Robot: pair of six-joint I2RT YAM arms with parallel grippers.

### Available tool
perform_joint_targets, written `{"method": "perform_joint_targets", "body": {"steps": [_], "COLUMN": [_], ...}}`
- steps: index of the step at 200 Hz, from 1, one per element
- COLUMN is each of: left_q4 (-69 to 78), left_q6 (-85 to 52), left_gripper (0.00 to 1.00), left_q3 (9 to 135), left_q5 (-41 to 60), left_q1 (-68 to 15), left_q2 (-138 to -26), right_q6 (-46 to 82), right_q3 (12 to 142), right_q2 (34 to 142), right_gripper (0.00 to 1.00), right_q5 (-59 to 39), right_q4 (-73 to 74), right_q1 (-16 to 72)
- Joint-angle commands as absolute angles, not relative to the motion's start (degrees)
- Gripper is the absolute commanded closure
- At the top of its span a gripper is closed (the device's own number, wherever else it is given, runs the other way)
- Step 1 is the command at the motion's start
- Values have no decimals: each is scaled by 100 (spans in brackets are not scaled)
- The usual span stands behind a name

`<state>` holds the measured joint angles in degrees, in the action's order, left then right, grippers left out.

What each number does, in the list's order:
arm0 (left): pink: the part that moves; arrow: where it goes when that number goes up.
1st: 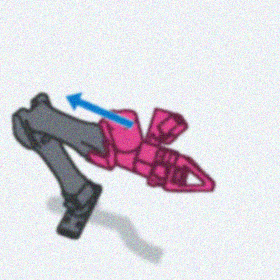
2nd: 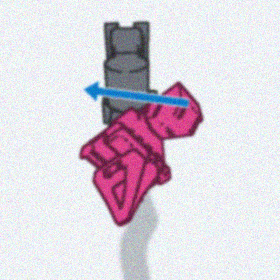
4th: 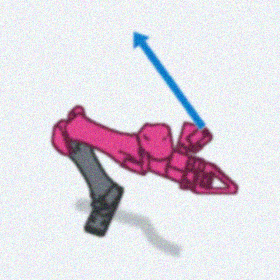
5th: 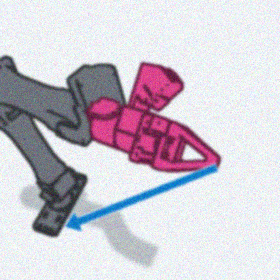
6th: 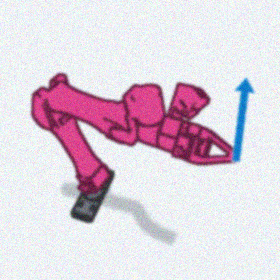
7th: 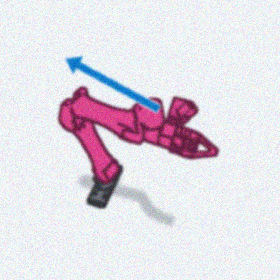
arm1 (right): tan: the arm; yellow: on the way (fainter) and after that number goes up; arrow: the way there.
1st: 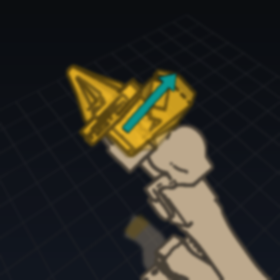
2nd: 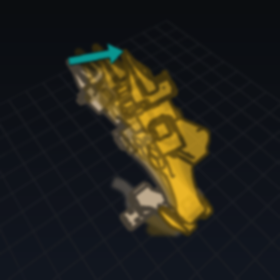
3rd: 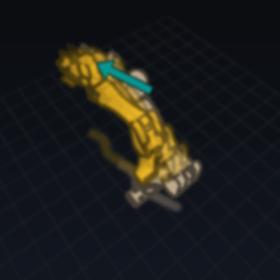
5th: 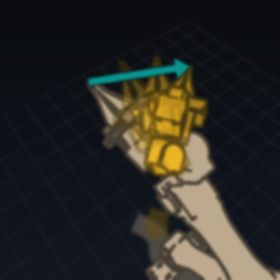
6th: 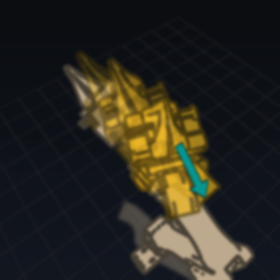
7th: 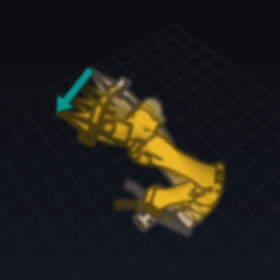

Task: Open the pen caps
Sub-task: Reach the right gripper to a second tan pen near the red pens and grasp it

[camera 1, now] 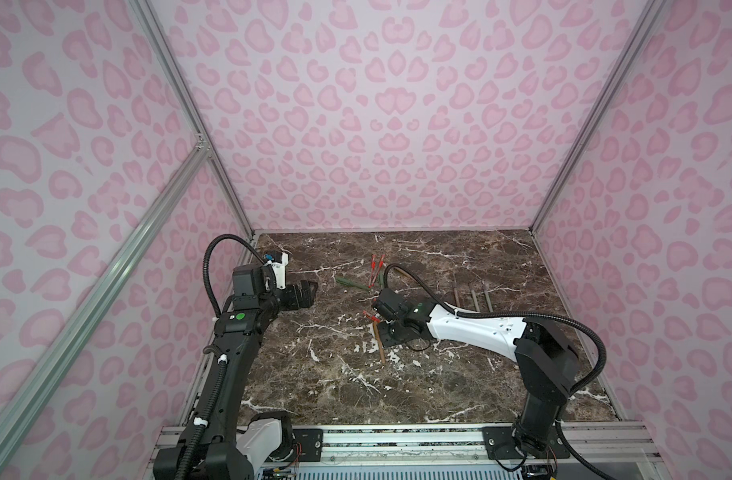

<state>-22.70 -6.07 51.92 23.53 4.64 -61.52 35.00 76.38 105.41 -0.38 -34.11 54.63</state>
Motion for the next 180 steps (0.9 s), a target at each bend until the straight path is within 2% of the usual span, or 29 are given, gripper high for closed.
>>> {"method": "perform_joint_targets", "body": {"steps": [1, 43, 118, 180], "left_q4": [-2144, -2127, -2226, -2117], "left_q6": [-607, -615, -613, -650], "left_gripper": [2, 2, 2, 2], "left_q3": [5184, 5186, 5262, 5207], "left_q5": [2403, 2392, 2327, 2426], "left_q1": [473, 468, 475, 475], "left_q2": [-6091, -6083, -6114, -6070], "right_q6": [3585, 3584, 3541, 3629], "right_q3": [7745, 7857, 8174, 8041], "right_q2": [10772, 11031, 11478, 11637], "right_gripper": [58, 61, 74, 79], "right_q5": [54, -33, -128, -243], "right_q4": [-3483, -3472, -3658, -3500], "right_q1": [5541, 5607, 5631, 5647]}}
